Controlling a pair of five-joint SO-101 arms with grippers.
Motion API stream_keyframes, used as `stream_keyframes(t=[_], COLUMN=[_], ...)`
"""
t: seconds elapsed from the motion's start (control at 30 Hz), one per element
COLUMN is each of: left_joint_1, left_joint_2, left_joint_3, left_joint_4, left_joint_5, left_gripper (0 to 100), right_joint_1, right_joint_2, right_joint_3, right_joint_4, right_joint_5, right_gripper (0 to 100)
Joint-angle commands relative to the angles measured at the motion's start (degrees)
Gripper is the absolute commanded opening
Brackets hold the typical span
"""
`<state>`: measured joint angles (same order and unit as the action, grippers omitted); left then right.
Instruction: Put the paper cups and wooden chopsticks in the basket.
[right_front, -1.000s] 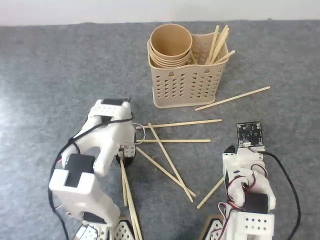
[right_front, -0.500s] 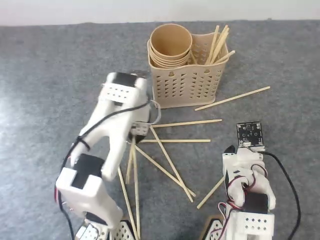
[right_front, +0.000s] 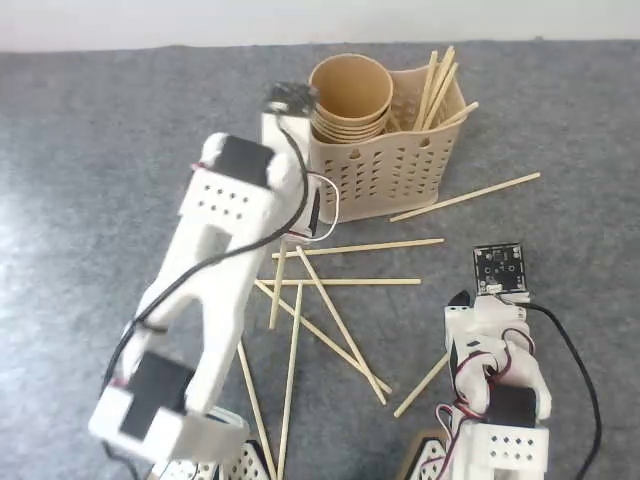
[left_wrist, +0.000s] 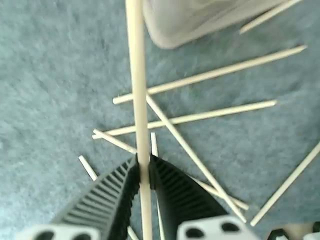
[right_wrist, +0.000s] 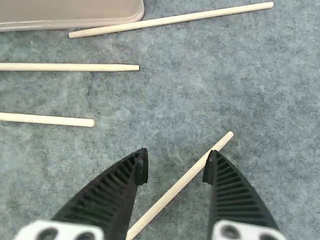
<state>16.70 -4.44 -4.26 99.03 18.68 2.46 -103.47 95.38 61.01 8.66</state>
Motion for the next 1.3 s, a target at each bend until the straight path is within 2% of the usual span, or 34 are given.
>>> stream_keyframes(t=[0.0,0.2,0.4,0.47,0.57,0.73,0.9,1.0,1.1,1.27], left_joint_1=[0.44,-0.35,1.58,3.16,4.57,2.29,-4.84,-6.15,-4.22,4.75], left_joint_2=[-7.21,-13.27,-20.66,-22.42,-23.91,-24.44,-25.58,-29.54,-34.2,-36.04], left_joint_3=[-1.27,-1.63,-5.67,-5.58,-5.58,-5.67,-5.93,-7.16,-9.36,-9.98], left_joint_4=[1.49,-0.79,-14.15,-13.19,-6.86,1.58,1.58,1.23,-0.7,-2.37], left_joint_5=[0.0,0.0,0.09,0.0,0.0,0.0,0.0,-0.09,-1.85,-4.04], left_gripper=[1,1,1,1,1,1,1,1,1,1], right_joint_1=[0.4,0.4,0.31,0.31,0.31,0.31,0.31,0.31,0.31,0.31], right_joint_2=[-0.48,-0.48,-0.48,-0.48,-0.48,-0.48,-0.48,-0.48,-0.48,-0.48], right_joint_3=[1.05,1.05,1.05,1.05,1.05,1.05,1.05,1.05,1.05,1.05], right_joint_4=[-0.22,-0.13,-0.04,-0.04,-0.22,-0.22,-0.13,-0.13,-0.13,-0.13], right_joint_5=[0.7,0.7,0.7,0.7,0.7,0.7,0.7,0.7,0.7,0.7], right_gripper=[18.7,18.7,18.7,18.7,18.7,18.7,18.7,18.7,18.7,18.7])
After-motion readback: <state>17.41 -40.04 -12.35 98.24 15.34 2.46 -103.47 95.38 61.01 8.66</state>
